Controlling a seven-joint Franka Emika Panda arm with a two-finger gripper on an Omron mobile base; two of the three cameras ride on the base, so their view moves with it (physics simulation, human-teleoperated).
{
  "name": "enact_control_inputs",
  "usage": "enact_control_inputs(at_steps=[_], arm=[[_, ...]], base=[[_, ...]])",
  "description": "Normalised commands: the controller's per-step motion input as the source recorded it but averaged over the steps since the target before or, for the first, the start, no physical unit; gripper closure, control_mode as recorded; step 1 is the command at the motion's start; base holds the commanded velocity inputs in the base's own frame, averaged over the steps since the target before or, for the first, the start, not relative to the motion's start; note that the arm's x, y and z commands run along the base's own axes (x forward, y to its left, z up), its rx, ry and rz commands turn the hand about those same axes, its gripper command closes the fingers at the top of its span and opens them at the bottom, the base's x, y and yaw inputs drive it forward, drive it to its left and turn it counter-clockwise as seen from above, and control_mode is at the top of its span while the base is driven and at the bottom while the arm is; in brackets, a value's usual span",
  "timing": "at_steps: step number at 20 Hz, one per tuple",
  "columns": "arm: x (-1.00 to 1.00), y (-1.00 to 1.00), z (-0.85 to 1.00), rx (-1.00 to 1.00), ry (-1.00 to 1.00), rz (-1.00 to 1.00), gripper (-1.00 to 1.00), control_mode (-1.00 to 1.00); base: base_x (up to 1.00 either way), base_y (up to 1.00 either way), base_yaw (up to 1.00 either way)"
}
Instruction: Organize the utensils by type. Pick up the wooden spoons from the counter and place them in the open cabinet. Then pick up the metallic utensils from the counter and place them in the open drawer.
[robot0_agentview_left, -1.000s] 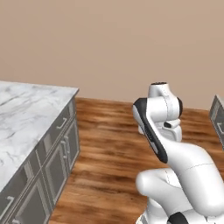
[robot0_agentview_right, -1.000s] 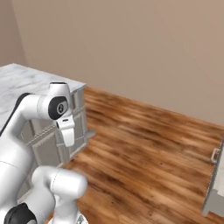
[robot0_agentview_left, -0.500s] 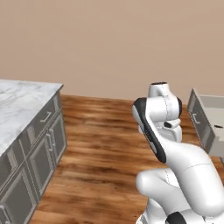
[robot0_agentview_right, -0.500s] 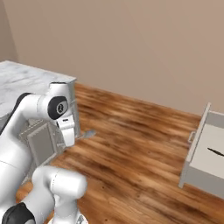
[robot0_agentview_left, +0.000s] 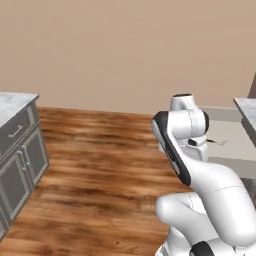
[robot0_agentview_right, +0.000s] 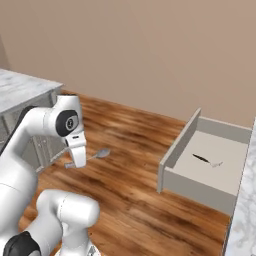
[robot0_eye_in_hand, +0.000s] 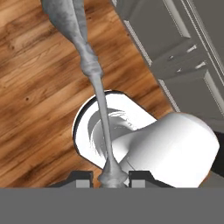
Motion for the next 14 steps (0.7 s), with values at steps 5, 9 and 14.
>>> enact_control_inputs(at_steps=[5,9,14], arm=[[0.0,0.0,0.0,0.0,0.0,0.0,1.0,1.0],[0.0,0.0,0.0,0.0,0.0,0.0,1.0,1.0],[0.0,0.0,0.0,0.0,0.0,0.0,1.0,1.0]], base=[[0.0,-0.63,-0.05],[0.01,-0.51,-0.12],[0.1,-0.59,-0.14]])
